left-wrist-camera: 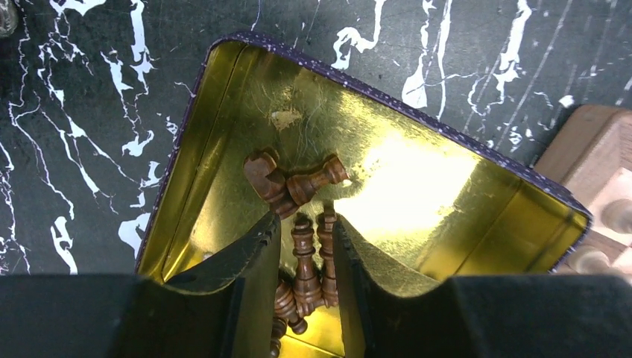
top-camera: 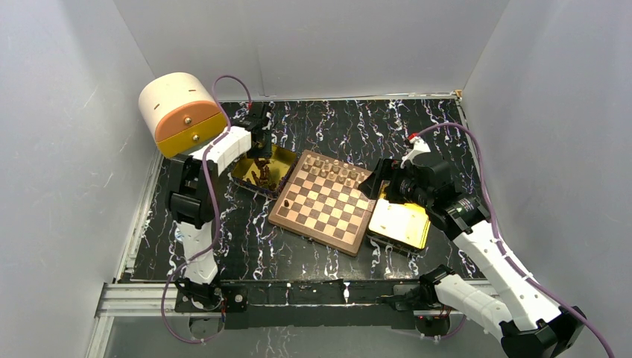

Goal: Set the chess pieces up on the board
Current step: Pick up the chess piece from the storage box, then place the chess piece on the chessboard.

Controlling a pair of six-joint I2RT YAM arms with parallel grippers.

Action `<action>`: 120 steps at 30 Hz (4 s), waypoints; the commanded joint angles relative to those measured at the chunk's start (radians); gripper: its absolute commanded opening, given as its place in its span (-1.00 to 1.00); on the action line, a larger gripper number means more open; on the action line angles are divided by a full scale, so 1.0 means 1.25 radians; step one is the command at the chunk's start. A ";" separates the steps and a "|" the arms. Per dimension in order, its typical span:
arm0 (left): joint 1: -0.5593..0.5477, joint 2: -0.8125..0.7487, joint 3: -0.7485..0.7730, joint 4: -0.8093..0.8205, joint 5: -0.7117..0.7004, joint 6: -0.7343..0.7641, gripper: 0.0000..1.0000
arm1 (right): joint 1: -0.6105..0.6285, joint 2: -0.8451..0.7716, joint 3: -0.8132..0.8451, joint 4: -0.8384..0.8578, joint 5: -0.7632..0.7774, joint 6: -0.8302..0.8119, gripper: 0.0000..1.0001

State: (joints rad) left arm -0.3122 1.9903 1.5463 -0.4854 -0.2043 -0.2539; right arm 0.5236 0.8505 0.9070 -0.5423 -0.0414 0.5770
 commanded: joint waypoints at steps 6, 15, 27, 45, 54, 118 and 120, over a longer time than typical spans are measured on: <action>0.003 0.034 0.025 -0.017 -0.047 0.013 -0.39 | -0.004 -0.014 0.017 0.045 -0.006 0.011 0.96; 0.003 0.048 0.002 -0.010 -0.074 0.008 -0.33 | -0.003 -0.016 0.017 0.045 -0.008 0.010 0.96; 0.003 0.079 0.022 -0.006 -0.031 0.009 -0.37 | -0.003 -0.031 0.016 0.040 0.001 0.011 0.97; 0.003 -0.083 0.007 -0.025 0.035 0.001 -0.77 | -0.002 -0.037 0.014 0.045 -0.020 0.020 0.97; -0.004 -0.255 -0.104 0.063 0.298 0.040 -0.78 | -0.003 -0.018 0.010 0.091 -0.062 0.055 0.97; -0.020 -0.558 -0.401 0.828 0.728 -0.792 -0.83 | 0.018 0.498 0.060 1.242 -0.313 0.734 0.19; -0.020 -0.558 -0.403 0.829 0.727 -0.793 -0.84 | 0.019 0.503 0.065 1.250 -0.317 0.737 0.15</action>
State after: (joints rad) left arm -0.3359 1.3373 1.0531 0.5087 0.6930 -1.2427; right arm 0.5400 1.4673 0.9279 0.9195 -0.4225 1.4837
